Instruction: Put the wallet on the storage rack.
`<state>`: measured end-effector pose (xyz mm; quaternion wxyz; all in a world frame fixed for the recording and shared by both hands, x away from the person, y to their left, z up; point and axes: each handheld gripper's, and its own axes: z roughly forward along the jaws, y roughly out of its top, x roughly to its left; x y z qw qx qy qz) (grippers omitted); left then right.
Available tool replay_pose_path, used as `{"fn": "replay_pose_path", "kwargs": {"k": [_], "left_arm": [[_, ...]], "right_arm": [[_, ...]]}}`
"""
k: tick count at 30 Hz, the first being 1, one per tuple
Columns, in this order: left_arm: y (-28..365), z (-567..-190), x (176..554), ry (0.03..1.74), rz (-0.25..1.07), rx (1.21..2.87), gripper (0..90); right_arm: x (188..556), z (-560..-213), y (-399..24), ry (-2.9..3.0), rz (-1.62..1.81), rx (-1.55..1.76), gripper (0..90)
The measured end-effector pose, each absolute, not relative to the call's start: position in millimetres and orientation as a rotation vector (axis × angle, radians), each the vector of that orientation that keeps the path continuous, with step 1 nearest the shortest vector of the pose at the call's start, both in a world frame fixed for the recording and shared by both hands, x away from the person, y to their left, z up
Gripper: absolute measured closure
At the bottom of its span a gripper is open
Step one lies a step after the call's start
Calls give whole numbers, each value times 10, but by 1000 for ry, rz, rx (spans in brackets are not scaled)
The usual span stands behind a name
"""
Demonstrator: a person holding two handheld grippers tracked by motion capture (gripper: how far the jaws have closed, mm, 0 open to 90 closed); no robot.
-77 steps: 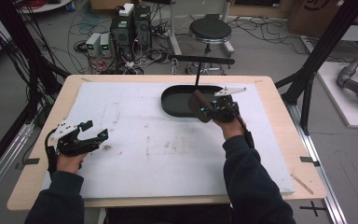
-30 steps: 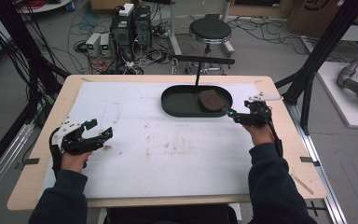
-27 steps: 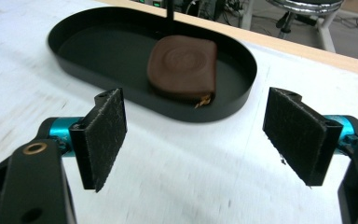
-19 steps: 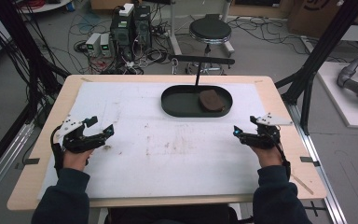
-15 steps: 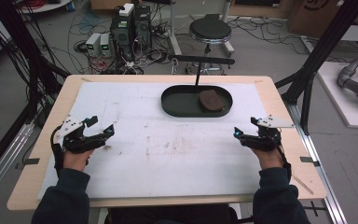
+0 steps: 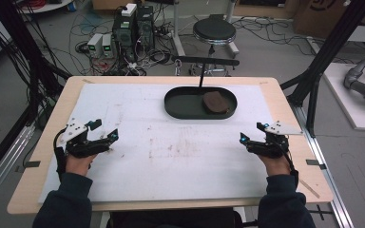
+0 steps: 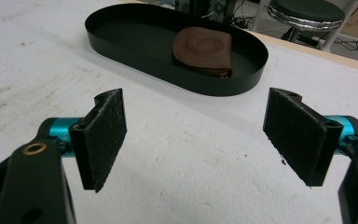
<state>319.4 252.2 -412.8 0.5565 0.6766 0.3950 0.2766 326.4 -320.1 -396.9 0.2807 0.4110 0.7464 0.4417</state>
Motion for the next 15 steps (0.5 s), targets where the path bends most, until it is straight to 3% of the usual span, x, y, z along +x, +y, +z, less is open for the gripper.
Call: {"fn": "replay_pose_path", "kwargs": {"k": [15], "left_arm": [[2520,-4144,3202,936,653,1596,205]], "right_arm": [[3287,-4011,-3180,1996,1166,1108,218]]}}
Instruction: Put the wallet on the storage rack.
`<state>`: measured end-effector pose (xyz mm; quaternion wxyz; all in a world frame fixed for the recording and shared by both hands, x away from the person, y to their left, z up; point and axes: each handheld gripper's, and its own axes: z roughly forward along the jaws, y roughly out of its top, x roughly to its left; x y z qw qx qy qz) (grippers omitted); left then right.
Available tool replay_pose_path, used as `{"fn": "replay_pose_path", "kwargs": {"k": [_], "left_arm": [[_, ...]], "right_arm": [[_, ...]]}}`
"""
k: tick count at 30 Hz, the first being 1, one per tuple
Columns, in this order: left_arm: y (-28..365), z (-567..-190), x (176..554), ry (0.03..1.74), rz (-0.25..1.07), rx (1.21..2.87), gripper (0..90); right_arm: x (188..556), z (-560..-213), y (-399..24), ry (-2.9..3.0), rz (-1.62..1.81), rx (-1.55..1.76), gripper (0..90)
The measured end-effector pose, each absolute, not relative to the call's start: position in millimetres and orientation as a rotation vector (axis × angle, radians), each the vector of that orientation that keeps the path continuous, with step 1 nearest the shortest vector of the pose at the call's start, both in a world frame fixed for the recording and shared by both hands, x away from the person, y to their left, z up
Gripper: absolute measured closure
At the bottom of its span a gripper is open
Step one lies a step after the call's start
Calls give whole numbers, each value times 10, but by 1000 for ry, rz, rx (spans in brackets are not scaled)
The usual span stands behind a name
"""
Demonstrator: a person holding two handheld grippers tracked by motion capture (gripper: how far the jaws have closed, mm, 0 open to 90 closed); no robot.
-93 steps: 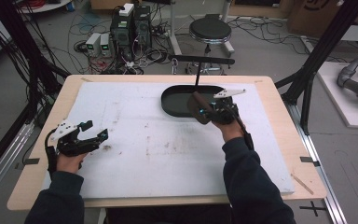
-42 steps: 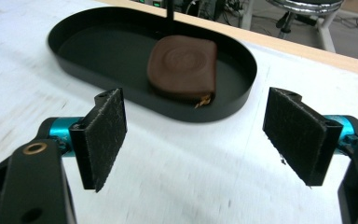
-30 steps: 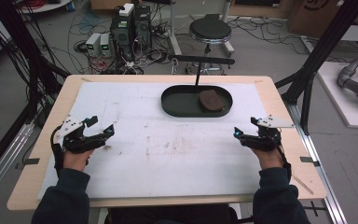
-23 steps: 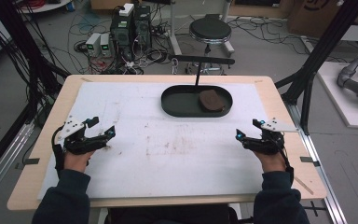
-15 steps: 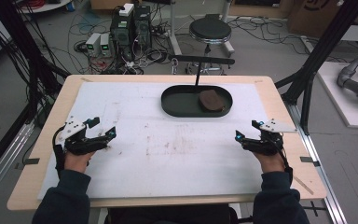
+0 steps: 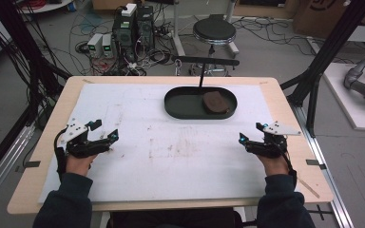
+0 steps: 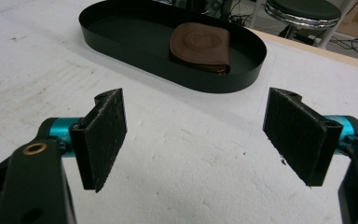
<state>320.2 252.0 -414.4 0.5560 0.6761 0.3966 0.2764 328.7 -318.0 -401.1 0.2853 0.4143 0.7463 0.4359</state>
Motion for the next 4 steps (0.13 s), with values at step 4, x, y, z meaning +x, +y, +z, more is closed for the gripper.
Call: {"fn": "replay_pose_path", "kwargs": {"k": [4], "left_arm": [[2514,-4144,3203,937,653,1599,205]], "right_arm": [[3288,-4014,-3176,1995,1161,1107,218]]}}
